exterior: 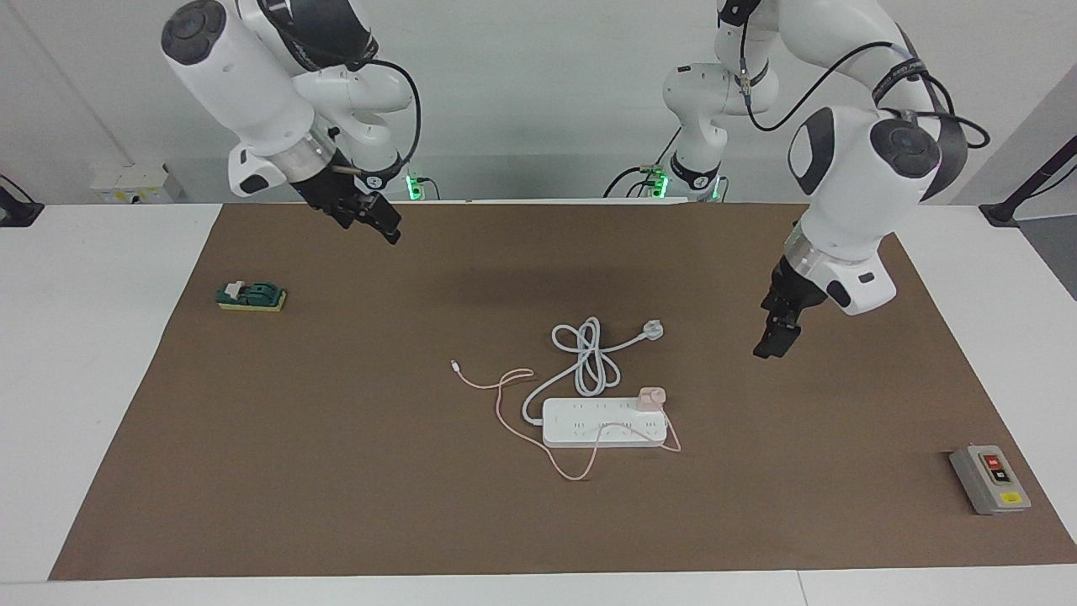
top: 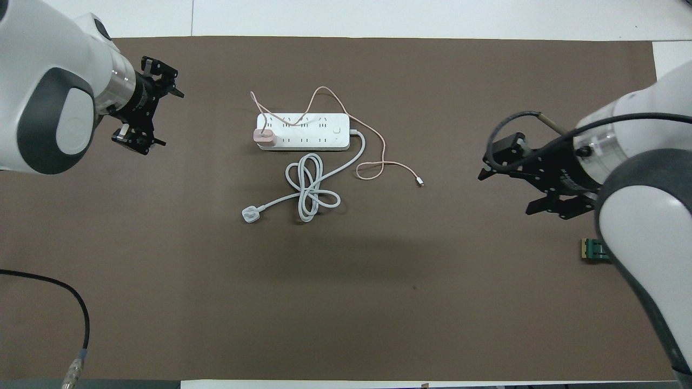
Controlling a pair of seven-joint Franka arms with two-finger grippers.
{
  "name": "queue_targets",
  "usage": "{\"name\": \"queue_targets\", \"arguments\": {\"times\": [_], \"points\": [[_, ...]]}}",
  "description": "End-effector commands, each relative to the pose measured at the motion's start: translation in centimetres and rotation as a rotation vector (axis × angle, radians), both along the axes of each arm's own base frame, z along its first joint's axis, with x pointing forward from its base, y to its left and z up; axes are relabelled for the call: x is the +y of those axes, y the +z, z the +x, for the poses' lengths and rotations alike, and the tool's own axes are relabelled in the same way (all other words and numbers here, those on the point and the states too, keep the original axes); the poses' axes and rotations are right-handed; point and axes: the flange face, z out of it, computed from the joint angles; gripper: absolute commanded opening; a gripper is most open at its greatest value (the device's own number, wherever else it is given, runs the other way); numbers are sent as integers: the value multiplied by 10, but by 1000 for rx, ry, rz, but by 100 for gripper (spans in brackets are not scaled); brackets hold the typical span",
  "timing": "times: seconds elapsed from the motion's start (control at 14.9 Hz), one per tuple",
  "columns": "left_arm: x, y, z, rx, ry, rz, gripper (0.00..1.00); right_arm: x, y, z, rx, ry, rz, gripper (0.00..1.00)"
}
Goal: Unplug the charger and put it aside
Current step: 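Reach the left gripper to the charger while the right gripper reaches the strip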
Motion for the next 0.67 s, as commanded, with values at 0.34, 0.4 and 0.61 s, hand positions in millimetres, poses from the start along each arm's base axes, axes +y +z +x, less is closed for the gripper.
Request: {"name": "queue_targets", "arguments": {"times": [0.34,0.4,0.61], "points": [[-86,-94,4,-36,168,-14,100,94,-124,72,298,-589,178,100],[-97,-100,2,-47,170,-21,100,105,-139,78,304,-620,183,100],[-98,-117,-4,-37,169,-16,100,122,-170,96,347,-687,250,100]]}}
